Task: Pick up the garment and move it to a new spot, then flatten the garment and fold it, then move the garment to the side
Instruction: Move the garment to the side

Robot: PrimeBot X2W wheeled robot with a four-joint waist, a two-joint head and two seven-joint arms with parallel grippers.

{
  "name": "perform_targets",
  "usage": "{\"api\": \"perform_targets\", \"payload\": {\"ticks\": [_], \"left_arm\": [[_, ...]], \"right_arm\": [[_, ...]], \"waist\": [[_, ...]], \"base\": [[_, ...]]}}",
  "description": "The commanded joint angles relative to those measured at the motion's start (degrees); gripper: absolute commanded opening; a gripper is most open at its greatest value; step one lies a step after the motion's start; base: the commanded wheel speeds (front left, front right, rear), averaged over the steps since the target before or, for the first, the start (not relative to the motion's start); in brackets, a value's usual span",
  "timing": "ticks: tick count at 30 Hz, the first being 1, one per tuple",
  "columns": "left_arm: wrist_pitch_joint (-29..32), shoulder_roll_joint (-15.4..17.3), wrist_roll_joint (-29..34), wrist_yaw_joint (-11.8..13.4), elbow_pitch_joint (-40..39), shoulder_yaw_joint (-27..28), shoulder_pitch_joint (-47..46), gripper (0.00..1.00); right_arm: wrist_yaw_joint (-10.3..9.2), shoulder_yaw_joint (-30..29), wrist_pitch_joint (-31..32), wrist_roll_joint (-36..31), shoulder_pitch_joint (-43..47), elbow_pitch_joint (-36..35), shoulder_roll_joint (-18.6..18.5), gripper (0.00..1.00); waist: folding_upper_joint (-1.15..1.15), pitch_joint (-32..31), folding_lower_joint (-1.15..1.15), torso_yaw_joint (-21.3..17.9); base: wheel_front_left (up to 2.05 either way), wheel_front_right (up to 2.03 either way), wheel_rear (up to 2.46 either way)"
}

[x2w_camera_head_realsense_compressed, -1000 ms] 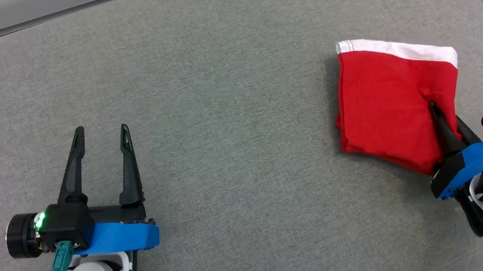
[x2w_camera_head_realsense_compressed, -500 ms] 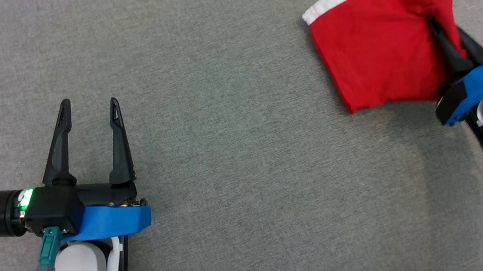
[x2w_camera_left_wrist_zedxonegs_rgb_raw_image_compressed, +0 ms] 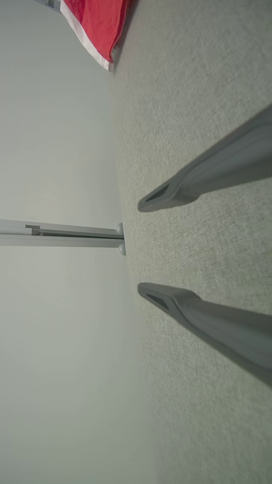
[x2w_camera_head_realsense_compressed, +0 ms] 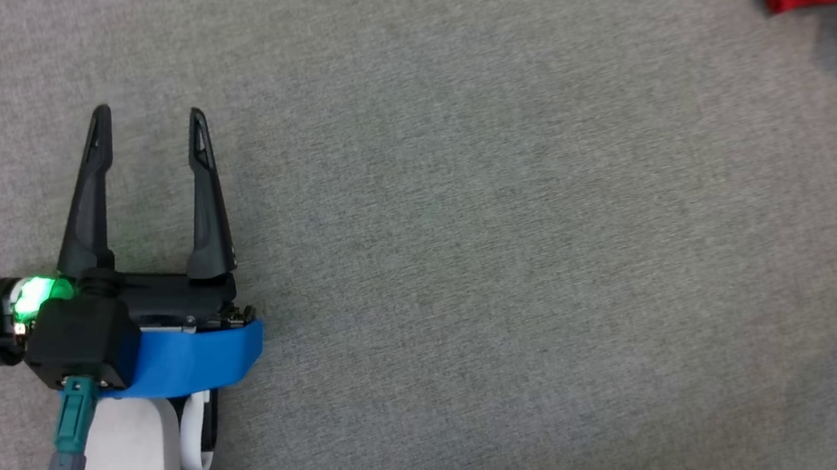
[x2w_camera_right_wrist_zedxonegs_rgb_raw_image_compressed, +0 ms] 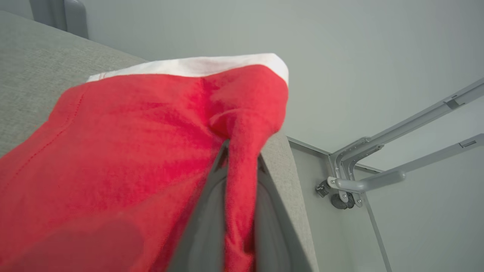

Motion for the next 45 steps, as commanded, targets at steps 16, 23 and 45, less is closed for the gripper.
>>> {"api": "perform_targets", "payload": {"ticks": [16,23,45], "left_arm": [[-0.15,1.76,0.21,0.88,-2.22,-0.42,-0.68,1.00],[-0.15,1.40,-1.07,1.73,-1.17,0.43,0.82,1.00],[-0.15,-1.77,-5.67,3.37,4.30,4.79,14.42,1.00]], "right_arm": [[-0.01,1.83,-2.82,-0.89,-8.61,12.00,-1.11,1.00],[-0.01,-1.42,-4.96,-2.34,-8.20,12.51,-0.36,1.00],[0.00,-6.65,-5.13,3.80,25.18,-23.30,16.98,1.00]], "waist": [[-0.02,2.18,-0.01,0.63],[-0.02,-1.36,-0.01,1.11],[-0.02,-22.93,-0.01,2.87]], "base": [[0.00,0.00,0.00],[0.00,0.00,0.00],[0.00,0.00,0.00]]}}
